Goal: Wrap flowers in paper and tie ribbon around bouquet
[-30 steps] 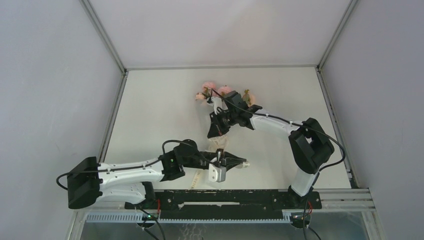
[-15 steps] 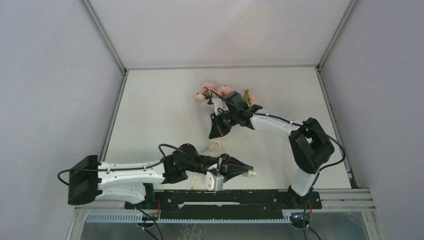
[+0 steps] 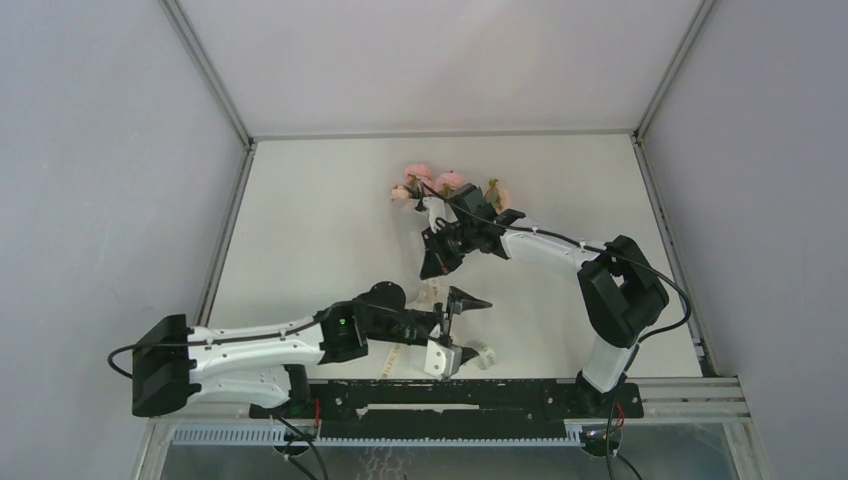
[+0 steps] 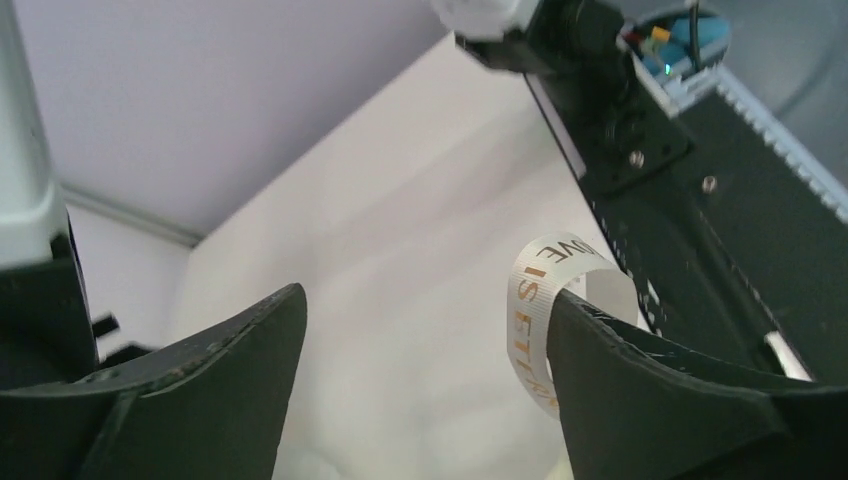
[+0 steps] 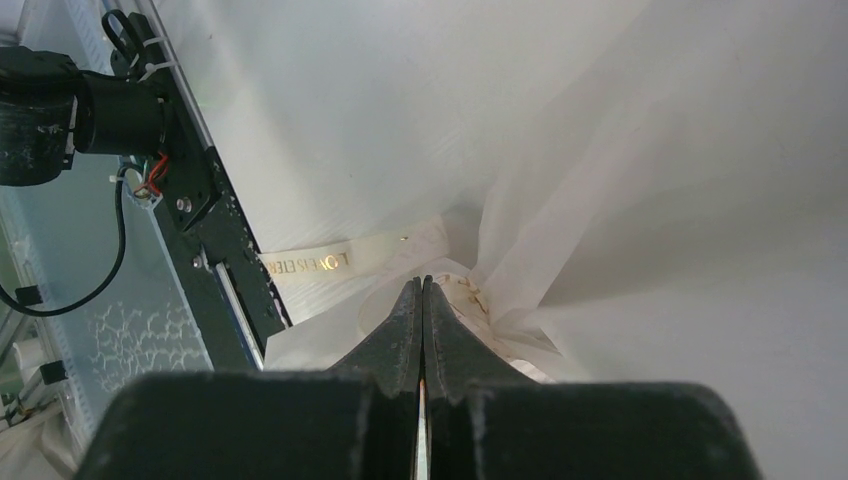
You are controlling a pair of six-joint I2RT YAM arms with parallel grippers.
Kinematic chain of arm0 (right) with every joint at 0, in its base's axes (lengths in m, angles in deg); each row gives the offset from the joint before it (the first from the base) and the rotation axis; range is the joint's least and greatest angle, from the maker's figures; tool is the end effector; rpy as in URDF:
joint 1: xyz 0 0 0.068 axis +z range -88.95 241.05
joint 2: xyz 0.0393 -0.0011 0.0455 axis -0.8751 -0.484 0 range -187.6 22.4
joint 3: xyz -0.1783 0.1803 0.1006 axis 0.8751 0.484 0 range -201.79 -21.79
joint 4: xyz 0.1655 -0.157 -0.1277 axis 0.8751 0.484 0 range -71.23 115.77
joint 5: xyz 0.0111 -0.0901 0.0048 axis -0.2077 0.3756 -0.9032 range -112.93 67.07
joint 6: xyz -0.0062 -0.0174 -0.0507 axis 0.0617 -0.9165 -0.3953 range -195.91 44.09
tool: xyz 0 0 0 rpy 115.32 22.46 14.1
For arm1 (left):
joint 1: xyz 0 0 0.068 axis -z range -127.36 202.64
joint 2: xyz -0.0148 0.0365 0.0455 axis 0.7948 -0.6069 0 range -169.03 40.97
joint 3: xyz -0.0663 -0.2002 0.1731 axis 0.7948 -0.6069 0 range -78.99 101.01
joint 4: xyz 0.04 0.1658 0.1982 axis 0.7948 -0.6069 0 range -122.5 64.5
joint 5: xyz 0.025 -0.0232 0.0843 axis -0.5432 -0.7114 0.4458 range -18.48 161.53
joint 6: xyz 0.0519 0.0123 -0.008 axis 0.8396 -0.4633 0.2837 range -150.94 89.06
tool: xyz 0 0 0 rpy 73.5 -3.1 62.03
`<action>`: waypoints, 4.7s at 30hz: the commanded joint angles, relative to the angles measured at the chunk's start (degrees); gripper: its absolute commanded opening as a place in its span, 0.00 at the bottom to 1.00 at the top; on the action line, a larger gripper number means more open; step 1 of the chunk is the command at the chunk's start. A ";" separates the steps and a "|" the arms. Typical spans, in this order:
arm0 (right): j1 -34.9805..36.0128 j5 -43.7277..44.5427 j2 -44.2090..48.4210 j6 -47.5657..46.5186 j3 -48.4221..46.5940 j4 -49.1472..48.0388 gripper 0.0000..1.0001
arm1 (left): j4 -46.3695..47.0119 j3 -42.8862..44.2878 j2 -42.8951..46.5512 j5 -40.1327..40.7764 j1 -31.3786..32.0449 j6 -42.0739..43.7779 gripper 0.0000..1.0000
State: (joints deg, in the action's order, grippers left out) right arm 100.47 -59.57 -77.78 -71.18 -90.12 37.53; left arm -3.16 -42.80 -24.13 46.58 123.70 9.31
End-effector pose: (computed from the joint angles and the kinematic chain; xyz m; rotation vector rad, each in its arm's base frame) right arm 0.2734 0.2523 0.2158 -1.0356 2.3148 1.1117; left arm 0.0694 -0.2489 0.2749 1.5939 0.6827 -0.7656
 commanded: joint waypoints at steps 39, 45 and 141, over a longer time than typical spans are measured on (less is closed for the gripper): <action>1.16 4.69 4.18 -0.10 -1.89 -0.76 0.00 | -55.76 21.73 -3.09 22.07 4.51 22.65 1.00; 1.80 6.38 4.64 0.29 -1.89 -0.42 0.00 | -49.77 25.14 2.70 23.50 1.22 5.21 0.91; 1.78 -12.93 13.53 0.90 17.71 -11.99 0.02 | 27.88 -23.19 -5.15 5.78 -41.28 -44.63 0.00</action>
State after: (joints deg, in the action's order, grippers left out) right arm 102.20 -62.39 -62.97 -72.30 -73.23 29.68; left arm 20.69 -68.42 -27.98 53.53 82.81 -38.29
